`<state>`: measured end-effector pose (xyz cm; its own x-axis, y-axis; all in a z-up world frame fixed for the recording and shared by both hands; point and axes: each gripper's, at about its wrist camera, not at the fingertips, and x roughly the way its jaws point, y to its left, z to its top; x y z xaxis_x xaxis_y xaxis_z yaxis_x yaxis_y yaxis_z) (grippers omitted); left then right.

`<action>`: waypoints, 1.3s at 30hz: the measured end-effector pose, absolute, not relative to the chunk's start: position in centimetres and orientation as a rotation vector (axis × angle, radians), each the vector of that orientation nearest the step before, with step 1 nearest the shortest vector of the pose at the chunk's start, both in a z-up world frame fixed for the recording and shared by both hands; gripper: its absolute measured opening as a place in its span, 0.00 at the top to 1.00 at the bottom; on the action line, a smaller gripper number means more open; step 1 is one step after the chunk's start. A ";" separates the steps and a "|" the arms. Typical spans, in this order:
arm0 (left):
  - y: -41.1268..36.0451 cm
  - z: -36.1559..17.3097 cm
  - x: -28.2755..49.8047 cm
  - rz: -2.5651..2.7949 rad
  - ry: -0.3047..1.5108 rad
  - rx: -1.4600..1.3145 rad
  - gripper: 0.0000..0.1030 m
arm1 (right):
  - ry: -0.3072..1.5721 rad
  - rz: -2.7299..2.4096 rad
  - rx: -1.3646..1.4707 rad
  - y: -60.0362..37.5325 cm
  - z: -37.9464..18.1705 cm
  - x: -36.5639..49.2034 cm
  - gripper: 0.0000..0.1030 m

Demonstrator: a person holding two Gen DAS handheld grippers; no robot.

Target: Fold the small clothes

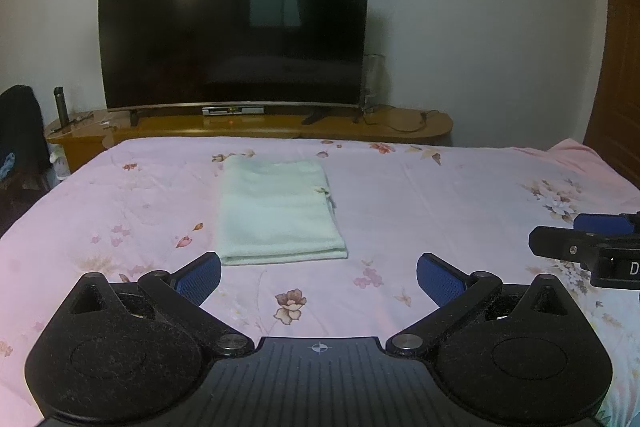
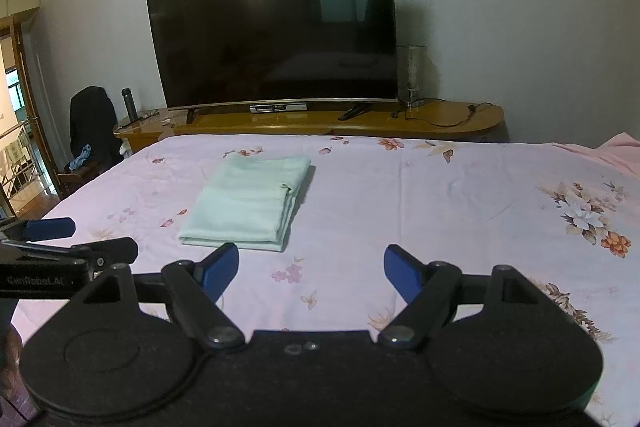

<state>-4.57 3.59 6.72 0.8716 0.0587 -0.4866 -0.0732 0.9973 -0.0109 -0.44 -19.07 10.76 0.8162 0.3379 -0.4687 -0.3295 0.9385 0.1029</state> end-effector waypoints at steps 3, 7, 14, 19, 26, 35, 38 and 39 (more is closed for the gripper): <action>3.5 6.8 -4.6 0.067 0.504 -0.028 0.00 | 0.498 0.357 0.017 -19.1 10.9 -0.5 0.23; 3.5 7.0 -4.5 0.061 0.501 -0.020 0.00 | 0.495 0.346 0.020 -18.9 11.0 -0.6 0.23; 3.3 7.1 -4.1 0.056 0.498 -0.016 0.00 | 0.491 0.340 0.019 -18.9 11.1 -0.4 0.23; 3.2 7.1 -4.1 0.046 0.496 -0.011 0.00 | 0.497 0.330 0.018 -18.6 11.2 0.0 0.23; 3.4 7.2 -4.0 0.048 0.497 -0.012 0.00 | 0.496 0.330 0.018 -18.1 11.2 0.0 0.22; 3.5 7.2 -4.1 0.048 0.495 -0.008 0.00 | 0.496 0.331 0.017 -18.1 11.2 0.1 0.22; 3.5 7.1 -4.1 0.042 0.495 -0.010 0.00 | 0.496 0.330 0.017 -18.2 11.2 0.1 0.22; 3.6 7.1 -4.1 0.042 0.495 -0.011 0.00 | 0.497 0.332 0.017 -18.2 11.2 0.1 0.22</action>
<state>-4.13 3.55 7.12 0.8793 0.0373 -0.4749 -0.0428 0.9991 -0.0007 0.10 -18.20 11.16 0.8268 0.3163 -0.4652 -0.3080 0.9465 0.0961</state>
